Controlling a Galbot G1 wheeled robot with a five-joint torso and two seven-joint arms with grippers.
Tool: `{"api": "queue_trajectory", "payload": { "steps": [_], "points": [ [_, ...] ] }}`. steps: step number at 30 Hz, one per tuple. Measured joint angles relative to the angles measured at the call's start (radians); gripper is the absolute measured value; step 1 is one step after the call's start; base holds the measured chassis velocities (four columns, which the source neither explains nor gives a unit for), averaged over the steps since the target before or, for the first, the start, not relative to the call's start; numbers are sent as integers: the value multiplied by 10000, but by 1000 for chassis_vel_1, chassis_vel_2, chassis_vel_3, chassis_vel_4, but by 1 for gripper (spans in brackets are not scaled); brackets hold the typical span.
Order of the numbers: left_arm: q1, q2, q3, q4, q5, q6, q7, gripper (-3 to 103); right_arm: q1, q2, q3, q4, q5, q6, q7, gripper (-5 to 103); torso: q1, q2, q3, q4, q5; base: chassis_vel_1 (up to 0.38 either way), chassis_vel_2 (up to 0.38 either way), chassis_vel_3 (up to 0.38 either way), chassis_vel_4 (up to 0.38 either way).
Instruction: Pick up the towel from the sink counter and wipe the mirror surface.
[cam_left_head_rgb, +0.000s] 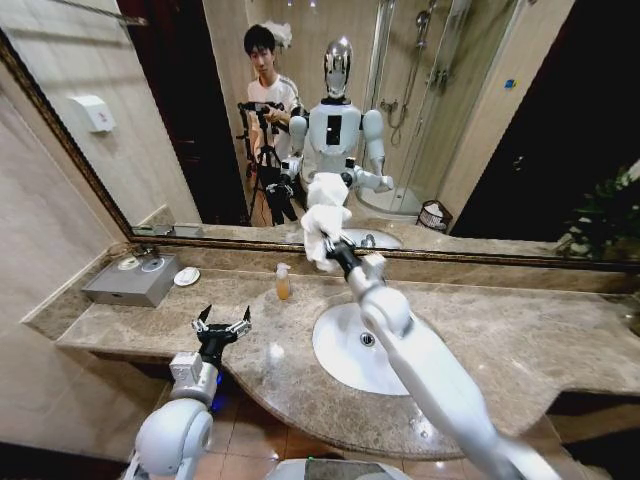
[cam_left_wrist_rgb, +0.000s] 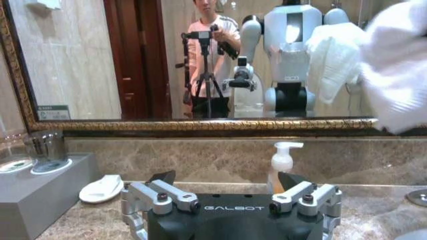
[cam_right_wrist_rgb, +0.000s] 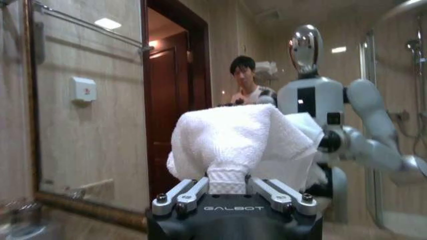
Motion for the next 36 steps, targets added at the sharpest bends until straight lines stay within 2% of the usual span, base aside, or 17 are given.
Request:
{"api": "queue_trajectory", "payload": {
  "steps": [3, 4, 7, 13, 17, 25, 32, 36],
  "points": [
    [0, 0, -2, 0, 0, 0, -1, 100, -1559, -87, 676, 1063, -532, 271, -297, 13, -1, 1, 0, 3, -3, 0, 0, 0, 0],
    [0, 0, -2, 0, 0, 0, -1, 100, -1559, -87, 676, 1063, -532, 271, -297, 13, -1, 1, 0, 3, -3, 0, 0, 0, 0],
    [0, 0, -1, 0, 0, 0, 0, 100, -3381, 5, 1477, 1764, -1328, 445, -1072, 13, -2, 1, -1, 1, -2, 0, 0, 0, 0],
    [0, 0, 0, 0, 0, 0, 0, 100, -4866, 262, 2095, 1983, -1924, 879, -1265, 13, -1, 1, 1, 3, -3, 0, 0, 0, 0],
    [0, 0, 0, 0, 0, 0, 0, 100, -5269, 462, 2068, 2146, -2022, 912, -972, 13, -1, 1, 0, 3, -3, 0, 0, 0, 0],
    [0, 0, -1, 0, 0, 0, 0, 100, -5236, 829, 1608, 2215, -2533, 833, -862, 13, 3, 0, 2, 5, -2, 0, 0, 0, 0],
    [0, 0, -1, 0, 0, 0, 0, 100, -5372, 876, 1560, 2276, -2586, 849, -714, 13, 1, 0, 2, 5, -3, 34, -89, -28, 76],
    [0, 0, 0, 0, 0, 0, 0, 100, -5691, 742, 1852, 2329, -2676, 1301, -688, 13, -1, 1, 1, 2, -3, 0, -144, 2, 134]
  ]
}}
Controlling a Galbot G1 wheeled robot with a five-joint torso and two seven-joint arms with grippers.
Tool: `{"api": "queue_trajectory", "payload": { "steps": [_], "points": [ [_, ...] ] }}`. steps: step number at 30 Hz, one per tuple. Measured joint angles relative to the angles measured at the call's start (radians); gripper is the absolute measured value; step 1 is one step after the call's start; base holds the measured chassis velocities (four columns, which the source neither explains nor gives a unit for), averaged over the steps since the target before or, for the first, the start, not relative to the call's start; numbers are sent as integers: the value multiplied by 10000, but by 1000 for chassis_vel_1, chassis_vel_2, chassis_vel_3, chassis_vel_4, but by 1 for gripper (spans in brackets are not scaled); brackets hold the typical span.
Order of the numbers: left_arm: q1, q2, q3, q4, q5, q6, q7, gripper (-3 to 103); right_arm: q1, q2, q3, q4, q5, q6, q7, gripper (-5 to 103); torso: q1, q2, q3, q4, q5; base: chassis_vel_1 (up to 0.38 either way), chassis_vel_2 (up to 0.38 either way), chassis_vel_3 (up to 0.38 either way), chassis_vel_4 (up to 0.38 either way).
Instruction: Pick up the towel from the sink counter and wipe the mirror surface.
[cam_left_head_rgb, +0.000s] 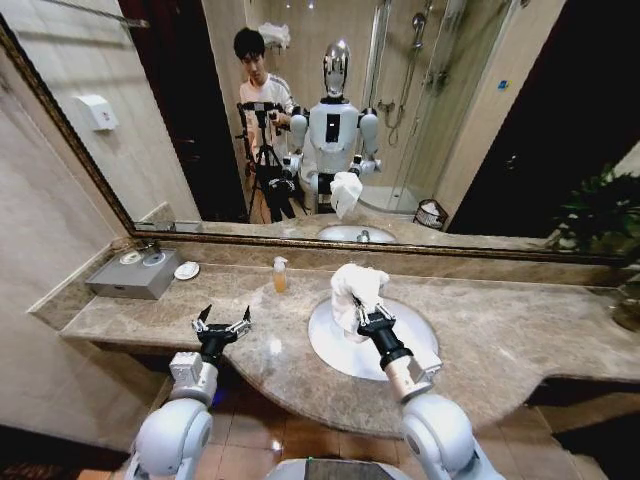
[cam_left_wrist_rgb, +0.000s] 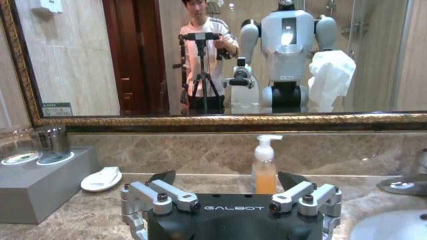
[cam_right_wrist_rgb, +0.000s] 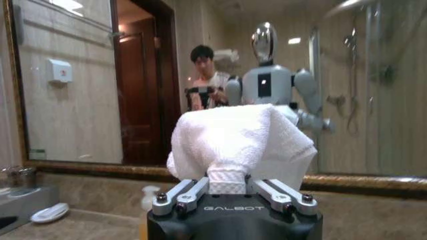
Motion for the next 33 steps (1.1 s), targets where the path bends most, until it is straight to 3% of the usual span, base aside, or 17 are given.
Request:
{"api": "queue_trajectory", "payload": {
  "steps": [4, 33],
  "points": [
    [0, -1, 0, 0, 0, 0, 0, 100, 10, -63, 61, -126, -119, 355, 98, 13, -1, 1, 0, 2, 1, -19, -97, 6, 104],
    [-1, 0, 0, 0, 0, 0, 0, 100, -106, -19, 202, -505, 152, 520, -69, 13, 3, -2, 1, 0, -1, -35, -32, 31, 30]
  ]
}}
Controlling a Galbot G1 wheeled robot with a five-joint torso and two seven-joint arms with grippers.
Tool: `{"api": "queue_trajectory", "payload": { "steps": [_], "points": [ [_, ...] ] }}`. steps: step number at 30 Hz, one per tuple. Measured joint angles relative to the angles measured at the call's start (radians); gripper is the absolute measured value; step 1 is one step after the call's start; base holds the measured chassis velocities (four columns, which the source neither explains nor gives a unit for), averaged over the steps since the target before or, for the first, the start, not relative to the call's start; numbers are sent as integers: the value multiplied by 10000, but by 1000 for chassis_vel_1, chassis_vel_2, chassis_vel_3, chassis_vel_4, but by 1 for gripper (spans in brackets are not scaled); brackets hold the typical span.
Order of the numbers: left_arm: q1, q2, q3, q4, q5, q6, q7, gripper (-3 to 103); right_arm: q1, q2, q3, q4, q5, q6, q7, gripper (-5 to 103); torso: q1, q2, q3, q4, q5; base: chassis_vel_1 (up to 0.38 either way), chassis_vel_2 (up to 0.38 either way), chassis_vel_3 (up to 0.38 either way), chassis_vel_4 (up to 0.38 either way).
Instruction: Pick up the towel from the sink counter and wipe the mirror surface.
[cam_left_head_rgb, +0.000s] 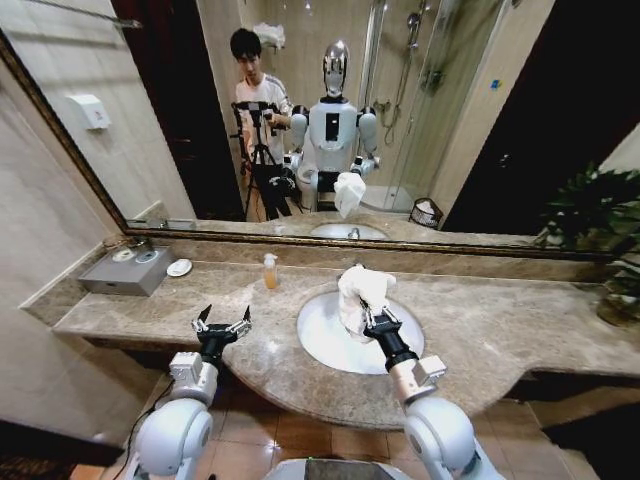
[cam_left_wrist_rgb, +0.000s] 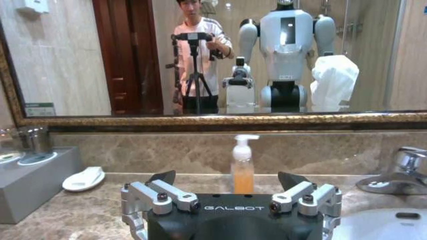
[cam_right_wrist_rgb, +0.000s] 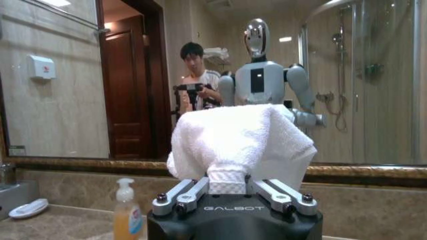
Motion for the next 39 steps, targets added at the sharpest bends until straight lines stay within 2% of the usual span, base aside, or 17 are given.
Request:
{"api": "queue_trajectory", "payload": {
  "steps": [24, 28, 31, 33, 34, 36, 38, 39],
  "points": [
    [0, 0, 0, 0, 0, 0, 0, 100, -22, 17, 20, -396, -207, 68, -274, 13, 1, 0, 0, -2, 3, -90, -89, 85, 91],
    [0, -1, 1, 0, 0, 0, 0, 100, 250, -187, -107, -661, -257, -344, -309, 13, 0, 1, 0, 0, 3, -84, -68, 47, 73],
    [0, -1, 1, 0, 0, 0, 0, 100, 1265, -780, -277, -1471, 117, -1478, -319, 13, -1, 1, 0, 0, -2, 0, 0, 0, 0],
    [0, 0, 0, 0, 0, 0, 0, 100, 2133, -1177, -435, -2089, 759, -2341, -321, 13, -1, 0, 0, 5, 2, 0, 0, 0, 0],
    [0, 0, 0, 0, 0, 0, 0, 100, 2133, -1177, -435, -2089, 759, -2341, -321, 13, -1, 0, 0, 5, 2, 0, 0, 0, 0],
    [0, 0, -1, 0, 0, 0, 0, 100, 2886, -1541, -639, -2597, 1157, -3019, -418, 13, 0, 0, 0, 4, 1, 0, 0, 0, 0],
    [0, 1, -1, 0, 0, 0, 0, 100, 3792, -2066, -936, -3068, 1265, -3664, -944, 13, 0, 0, 1, 3, 2, 0, 0, 0, 0],
    [0, 1, -1, 0, 0, 0, 0, 100, 3792, -2066, -936, -3068, 1265, -3664, -944, 13, 0, 0, 1, 3, 2, 0, 0, 0, 0]
  ]
}}
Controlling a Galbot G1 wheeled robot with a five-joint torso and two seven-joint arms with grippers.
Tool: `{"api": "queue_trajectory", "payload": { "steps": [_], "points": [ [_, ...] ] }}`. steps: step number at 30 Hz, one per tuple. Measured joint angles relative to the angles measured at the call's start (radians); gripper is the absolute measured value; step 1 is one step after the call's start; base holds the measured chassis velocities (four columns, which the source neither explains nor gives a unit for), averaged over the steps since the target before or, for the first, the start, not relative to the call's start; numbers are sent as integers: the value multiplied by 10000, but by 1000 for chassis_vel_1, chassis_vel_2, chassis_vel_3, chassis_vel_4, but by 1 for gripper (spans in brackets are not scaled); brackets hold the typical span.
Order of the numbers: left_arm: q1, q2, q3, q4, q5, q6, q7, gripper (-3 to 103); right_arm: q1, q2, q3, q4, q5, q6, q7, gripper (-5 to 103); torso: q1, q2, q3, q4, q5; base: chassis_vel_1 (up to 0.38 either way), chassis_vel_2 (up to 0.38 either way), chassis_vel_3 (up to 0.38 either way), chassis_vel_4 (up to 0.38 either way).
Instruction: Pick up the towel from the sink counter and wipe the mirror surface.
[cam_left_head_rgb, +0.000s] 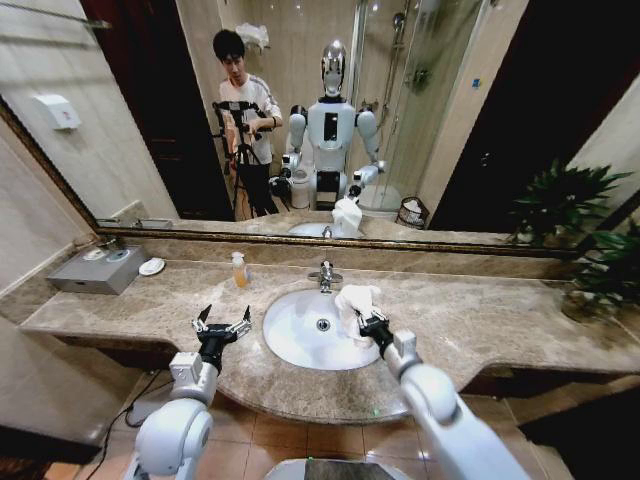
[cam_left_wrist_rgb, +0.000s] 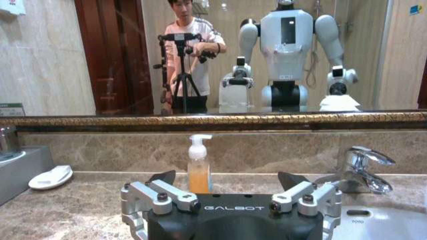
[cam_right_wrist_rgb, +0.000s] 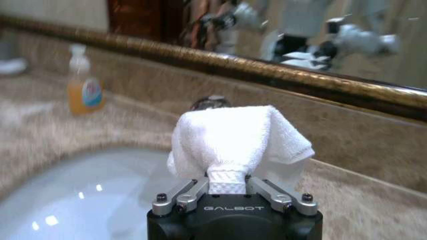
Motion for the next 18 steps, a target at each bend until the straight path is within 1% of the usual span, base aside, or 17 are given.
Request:
{"api": "queue_trajectory", "payload": {
  "steps": [1, 2, 3, 4, 5, 7, 8, 9, 10, 11, 12, 14, 15, 18],
  "points": [
    [0, -2, 0, 0, 0, 0, 0, 100, 399, -255, -192, -212, 7, -297, -312, 13, 0, 0, 0, -3, -1, 0, 0, 0, 0],
    [0, -2, 0, 0, 0, 0, 1, 100, 683, -431, -355, -379, 3, -473, -500, 13, 0, 0, 0, -1, -1, 0, 0, 0, 0],
    [-1, -2, 2, 0, 0, 0, 2, 100, 1194, -710, -711, -764, -41, -685, -954, 13, 0, 0, 0, -1, -3, 0, 0, 0, 0],
    [-1, -2, 2, 0, 0, 0, 2, 100, 1194, -710, -711, -764, -41, -685, -954, 13, 0, 0, 0, -1, -3, 0, 0, 0, 0],
    [0, -2, 1, 0, 0, 0, 1, 100, 1541, -900, -990, -1124, -161, -803, -1498, 13, 1, -1, 1, 2, 2, 0, 0, 0, 0],
    [0, -2, 0, 0, 0, 0, 0, 100, 1988, -1109, -1455, -1707, -596, -839, -2189, 13, 1, 0, 0, -4, -5, 0, 0, 0, 0],
    [0, -2, 0, 0, 0, 0, 0, 100, 1988, -1109, -1455, -1707, -596, -839, -2189, 13, 1, 0, 0, -4, -5, 0, 0, 0, 0],
    [0, -1, 1, 0, 0, 0, 0, 100, 2267, -1095, -1837, -2113, -874, -755, -2401, 13, 0, 0, 0, -8, 0, 0, 0, 0, 0],
    [-1, -2, 1, 0, 0, 0, 0, 100, 2376, -1061, -1986, -2268, -1015, -725, -2493, 13, 1, 0, 0, -6, -1, 0, 0, 0, 0],
    [0, -2, 0, 0, 0, 0, 0, 100, 2623, -932, -2250, -2625, -1370, -652, -2716, 13, 0, 0, 0, -2, 2, 0, 0, 0, 0],
    [0, -2, 0, 0, 0, 0, 0, 100, 2623, -932, -2250, -2625, -1370, -652, -2716, 13, 0, 0, 0, -2, 2, 0, 0, 0, 0],
    [0, -2, 0, 0, 0, 0, 0, 100, 3036, -698, -2701, -3249, -1866, -332, -2858, 13, -1, 0, -1, 0, -3, 0, 0, 0, 0],
    [0, -2, 0, 0, 0, 0, 0, 100, 3234, -578, -2871, -3556, -2113, -169, -2873, 13, 0, 0, 0, 0, 2, 0, 0, 0, 0],
    [0, -2, 0, 0, 0, 0, 1, 100, 3502, -449, -3025, -3901, -2341, -57, -2957, 13, 0, 0, 0, -1, -1, 0, 0, 0, 0]
  ]
}}
